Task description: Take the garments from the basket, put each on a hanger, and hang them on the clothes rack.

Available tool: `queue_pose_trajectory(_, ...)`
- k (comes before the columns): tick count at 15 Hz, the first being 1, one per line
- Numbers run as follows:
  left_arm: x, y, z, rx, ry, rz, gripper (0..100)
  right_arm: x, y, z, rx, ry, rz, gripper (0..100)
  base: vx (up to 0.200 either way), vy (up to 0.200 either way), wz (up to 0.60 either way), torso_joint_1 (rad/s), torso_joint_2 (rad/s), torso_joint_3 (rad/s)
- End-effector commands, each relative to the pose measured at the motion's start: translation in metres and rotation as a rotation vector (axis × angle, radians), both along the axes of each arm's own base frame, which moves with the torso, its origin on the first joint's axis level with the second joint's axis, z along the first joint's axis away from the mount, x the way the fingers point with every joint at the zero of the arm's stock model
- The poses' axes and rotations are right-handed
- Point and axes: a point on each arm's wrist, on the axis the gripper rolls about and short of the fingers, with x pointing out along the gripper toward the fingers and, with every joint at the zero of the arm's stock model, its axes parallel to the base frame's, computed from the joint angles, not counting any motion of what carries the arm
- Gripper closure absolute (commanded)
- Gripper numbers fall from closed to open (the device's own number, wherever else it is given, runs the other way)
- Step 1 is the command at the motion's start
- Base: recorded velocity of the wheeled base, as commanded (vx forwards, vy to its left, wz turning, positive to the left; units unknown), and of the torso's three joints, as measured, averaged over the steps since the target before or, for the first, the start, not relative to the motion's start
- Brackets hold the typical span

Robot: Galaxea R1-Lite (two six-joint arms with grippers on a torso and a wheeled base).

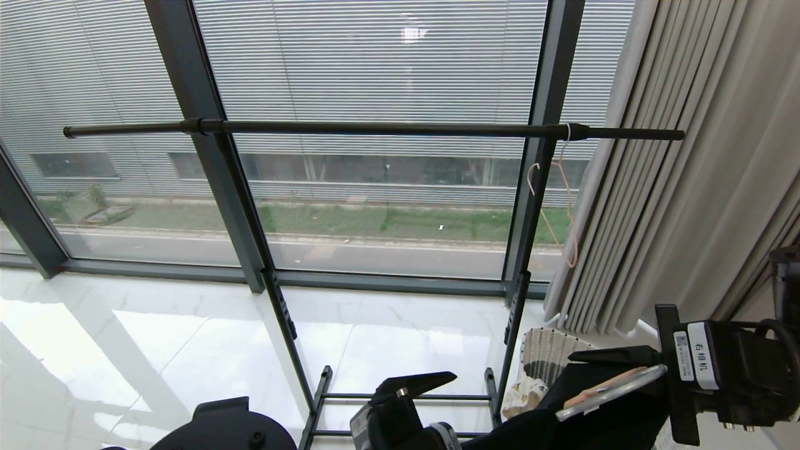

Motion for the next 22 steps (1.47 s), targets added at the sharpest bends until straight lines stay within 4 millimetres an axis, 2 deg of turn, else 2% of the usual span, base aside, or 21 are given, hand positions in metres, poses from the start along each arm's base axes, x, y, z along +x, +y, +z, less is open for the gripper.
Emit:
queue_pose_trajectory(1,0.007,0.022,-0.010,-0.003,-0.002,0.077,0,0.001,-0.009,0.004,0.012,-0.019,-0.044,100,0.000,0.000,0.00,0.000,0.00,0.000)
queue_pose_trajectory(5,0.008,0.059,-0.017,-0.020,-0.014,0.172,0,0.010,-0.021,0.012,0.028,-0.038,-0.120,100,0.000,0.000,0.00,0.000,0.00,0.000)
queue_pose_trajectory(9,0.010,0.082,-0.034,0.044,0.030,0.253,0,0.011,-0.020,0.015,0.045,-0.071,-0.121,100,0.000,0.000,0.00,0.000,0.00,0.000)
queue_pose_trajectory(12,0.018,0.084,-0.045,0.036,0.129,0.329,0,0.008,-0.019,0.018,0.051,-0.086,-0.110,100,0.000,0.000,0.00,0.000,0.00,0.000)
queue_pose_trajectory(14,0.021,0.081,-0.044,0.013,0.147,0.341,0,0.008,-0.018,0.019,0.052,-0.089,-0.103,100,0.000,0.000,0.00,0.000,0.00,0.000)
queue_pose_trajectory(15,0.021,0.081,-0.044,0.014,0.146,0.337,100,0.008,-0.018,0.018,0.050,-0.088,-0.105,100,0.000,0.000,0.00,0.000,0.00,0.000)
queue_pose_trajectory(19,0.018,0.087,-0.048,0.036,0.152,0.350,100,0.008,-0.019,0.019,0.052,-0.087,-0.112,100,0.000,0.000,0.00,0.000,0.00,0.000)
queue_pose_trajectory(22,0.020,0.100,-0.046,0.024,0.141,0.420,100,0.011,-0.025,0.019,0.051,-0.087,-0.151,100,0.000,0.000,0.00,0.000,0.00,0.000)
